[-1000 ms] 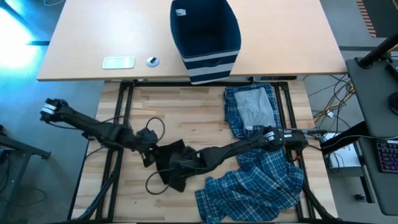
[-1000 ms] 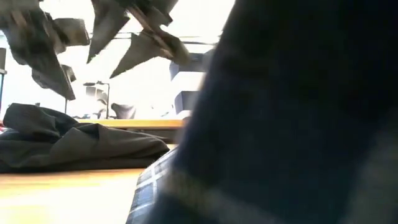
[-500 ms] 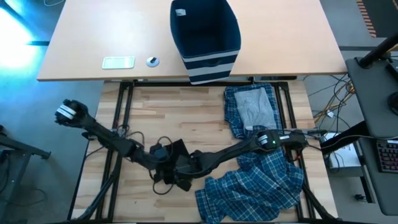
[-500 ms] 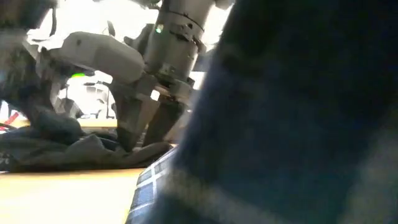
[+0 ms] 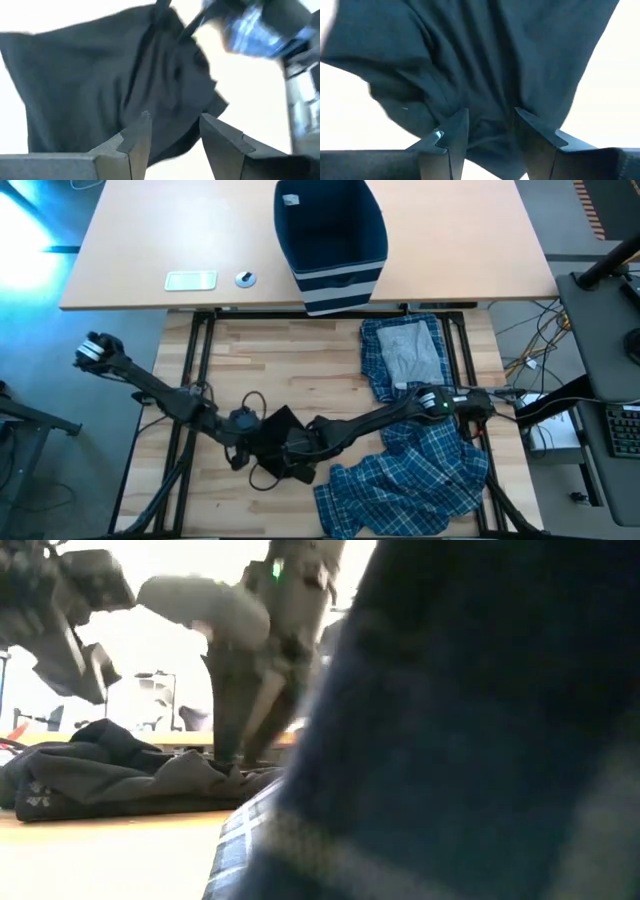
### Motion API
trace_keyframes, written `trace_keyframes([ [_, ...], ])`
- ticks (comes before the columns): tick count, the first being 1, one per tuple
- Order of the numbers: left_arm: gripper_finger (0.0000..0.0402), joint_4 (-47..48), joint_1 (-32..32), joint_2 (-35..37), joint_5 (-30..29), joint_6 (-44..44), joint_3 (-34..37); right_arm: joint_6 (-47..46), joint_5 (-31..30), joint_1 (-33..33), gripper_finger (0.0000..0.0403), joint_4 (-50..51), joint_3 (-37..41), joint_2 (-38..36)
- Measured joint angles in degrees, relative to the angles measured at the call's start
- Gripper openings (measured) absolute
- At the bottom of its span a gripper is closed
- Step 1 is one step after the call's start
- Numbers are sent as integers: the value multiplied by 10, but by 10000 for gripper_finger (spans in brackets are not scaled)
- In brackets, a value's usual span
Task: Fold Laundry from Bin
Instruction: Stack the black boxer on top of the gray shirt
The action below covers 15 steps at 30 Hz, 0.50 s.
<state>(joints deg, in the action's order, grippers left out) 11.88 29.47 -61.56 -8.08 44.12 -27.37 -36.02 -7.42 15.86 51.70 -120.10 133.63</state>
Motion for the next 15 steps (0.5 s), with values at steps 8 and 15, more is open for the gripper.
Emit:
trace_keyframes([
  [8,152,21,-18,9,-66,-10,-7,78,-17,14,148,-151,5,-22],
  [15,152,-32,-103,-50,-69,0,71,96,-44,13,148,-236,23,33],
])
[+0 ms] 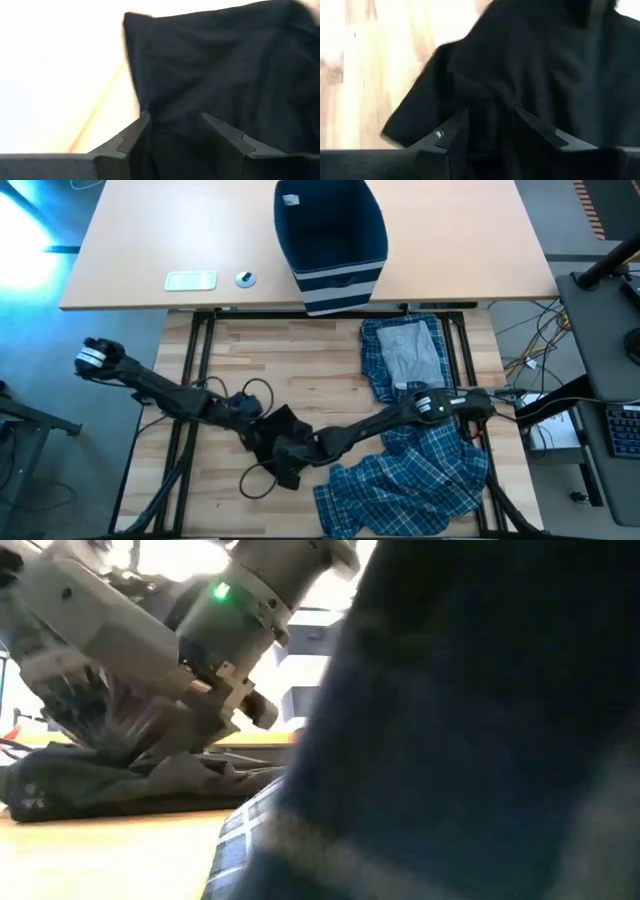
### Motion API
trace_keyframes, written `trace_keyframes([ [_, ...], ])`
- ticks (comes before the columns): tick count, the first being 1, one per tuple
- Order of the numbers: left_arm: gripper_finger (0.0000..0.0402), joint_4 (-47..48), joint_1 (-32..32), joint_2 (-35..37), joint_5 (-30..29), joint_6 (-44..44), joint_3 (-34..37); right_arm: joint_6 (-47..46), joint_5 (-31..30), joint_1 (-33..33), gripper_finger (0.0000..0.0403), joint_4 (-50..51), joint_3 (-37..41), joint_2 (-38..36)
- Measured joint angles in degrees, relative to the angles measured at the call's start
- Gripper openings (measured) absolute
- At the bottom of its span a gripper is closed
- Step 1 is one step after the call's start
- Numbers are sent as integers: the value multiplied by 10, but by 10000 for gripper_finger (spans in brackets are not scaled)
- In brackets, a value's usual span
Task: Fold Laundry from Bin
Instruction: Stack the black boxer on top of the gray shirt
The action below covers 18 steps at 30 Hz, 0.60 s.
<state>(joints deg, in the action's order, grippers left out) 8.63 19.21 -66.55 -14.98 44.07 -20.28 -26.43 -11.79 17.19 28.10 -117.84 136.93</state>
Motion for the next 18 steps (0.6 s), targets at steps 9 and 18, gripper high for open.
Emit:
trace_keyframes([
  [9,152,-18,-37,-69,27,-5,13,41,117,23,148,-15,-32,-8],
  [18,153,90,-29,40,65,-42,-47,-99,52,6,152,170,-35,-92],
])
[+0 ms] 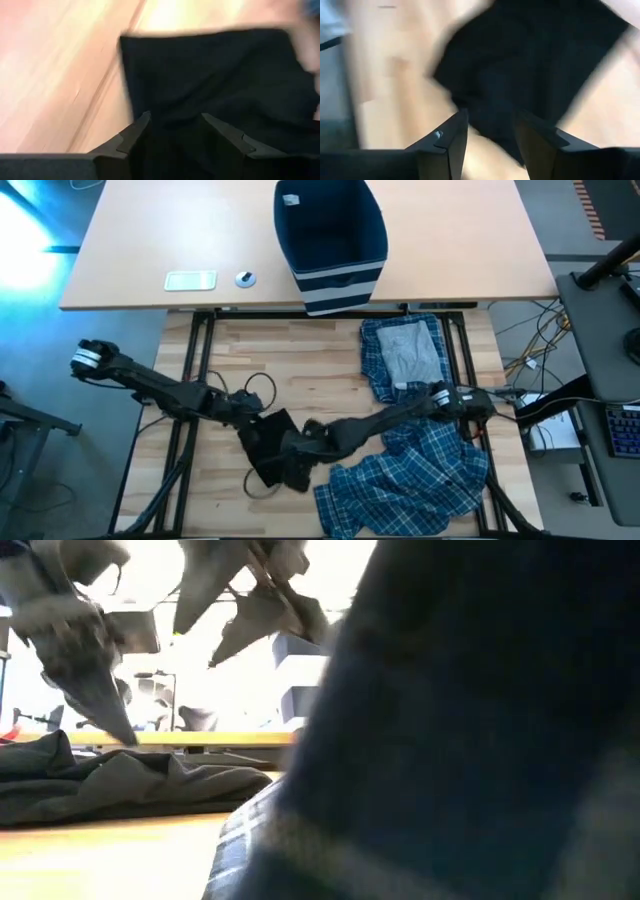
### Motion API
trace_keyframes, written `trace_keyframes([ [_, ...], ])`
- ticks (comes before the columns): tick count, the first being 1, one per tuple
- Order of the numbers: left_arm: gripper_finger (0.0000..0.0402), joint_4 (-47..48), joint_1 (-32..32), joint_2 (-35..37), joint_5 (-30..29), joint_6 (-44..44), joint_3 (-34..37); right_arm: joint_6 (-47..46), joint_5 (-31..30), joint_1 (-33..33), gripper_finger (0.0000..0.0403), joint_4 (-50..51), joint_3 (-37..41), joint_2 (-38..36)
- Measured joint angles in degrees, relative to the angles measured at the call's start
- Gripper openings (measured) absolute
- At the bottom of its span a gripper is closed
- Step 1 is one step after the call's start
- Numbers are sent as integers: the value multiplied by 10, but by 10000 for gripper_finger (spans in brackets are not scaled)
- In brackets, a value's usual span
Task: Fold Laundry from Bin
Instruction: Stack the black boxer on top of the gray shirt
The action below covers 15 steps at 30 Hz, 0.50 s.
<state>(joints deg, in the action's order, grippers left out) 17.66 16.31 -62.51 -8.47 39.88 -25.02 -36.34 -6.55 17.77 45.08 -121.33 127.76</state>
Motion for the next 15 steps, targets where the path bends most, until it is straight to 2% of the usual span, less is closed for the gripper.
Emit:
trace_keyframes([
  [3,153,-3,28,41,5,-2,-6,-62,-10,-18,167,48,2,-5],
  [7,153,-97,81,65,4,2,2,-123,6,-46,207,52,10,-5],
  [12,153,-179,145,23,2,13,37,-167,25,-72,275,54,26,18],
  [15,153,-212,170,-18,7,15,57,-195,58,-77,300,52,49,18],
])
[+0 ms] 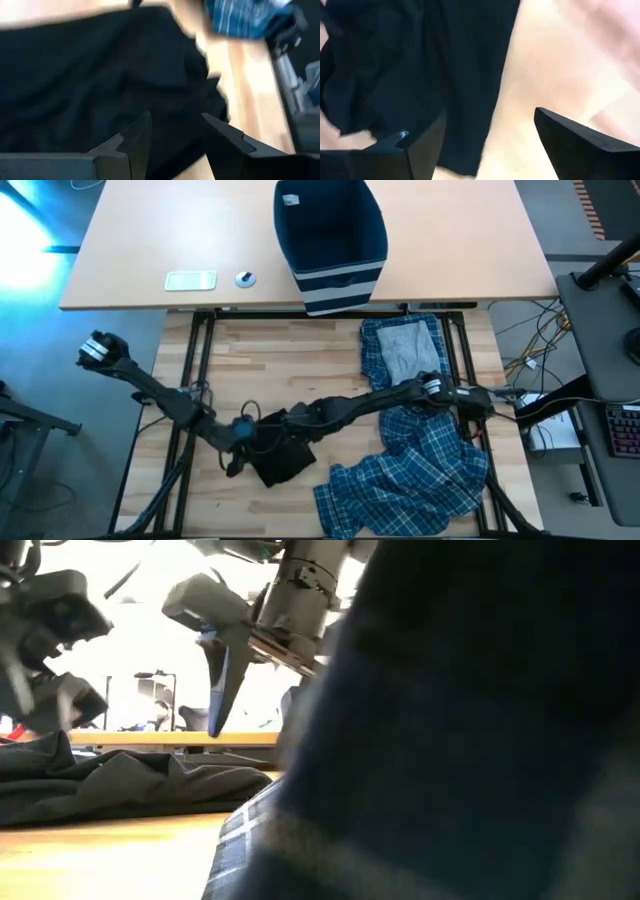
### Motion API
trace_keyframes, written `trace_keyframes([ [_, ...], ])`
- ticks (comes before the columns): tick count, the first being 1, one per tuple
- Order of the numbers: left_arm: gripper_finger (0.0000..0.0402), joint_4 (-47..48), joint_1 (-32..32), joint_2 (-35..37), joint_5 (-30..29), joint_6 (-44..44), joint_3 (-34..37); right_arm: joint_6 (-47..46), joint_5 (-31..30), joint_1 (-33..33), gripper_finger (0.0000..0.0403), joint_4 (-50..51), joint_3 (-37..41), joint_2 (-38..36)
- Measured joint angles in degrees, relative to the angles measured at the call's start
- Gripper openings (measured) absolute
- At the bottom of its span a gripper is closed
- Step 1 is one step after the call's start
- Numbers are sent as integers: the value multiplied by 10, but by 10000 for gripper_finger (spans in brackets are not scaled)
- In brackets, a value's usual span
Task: Fold Laundry from Bin
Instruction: Stack the black boxer on top of the gray shirt
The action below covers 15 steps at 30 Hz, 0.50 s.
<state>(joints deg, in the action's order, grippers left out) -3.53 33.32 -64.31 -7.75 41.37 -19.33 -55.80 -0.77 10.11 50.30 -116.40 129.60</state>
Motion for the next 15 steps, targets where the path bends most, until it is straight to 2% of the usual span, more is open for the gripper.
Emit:
trace_keyframes([
  [4,153,-13,12,-48,39,7,9,-24,31,2,303,0,27,0],
  [8,152,-19,12,-82,75,7,9,-31,58,5,293,-59,57,-1],
  [15,152,-32,12,-96,83,-3,7,-39,65,7,271,-150,109,-3],
])
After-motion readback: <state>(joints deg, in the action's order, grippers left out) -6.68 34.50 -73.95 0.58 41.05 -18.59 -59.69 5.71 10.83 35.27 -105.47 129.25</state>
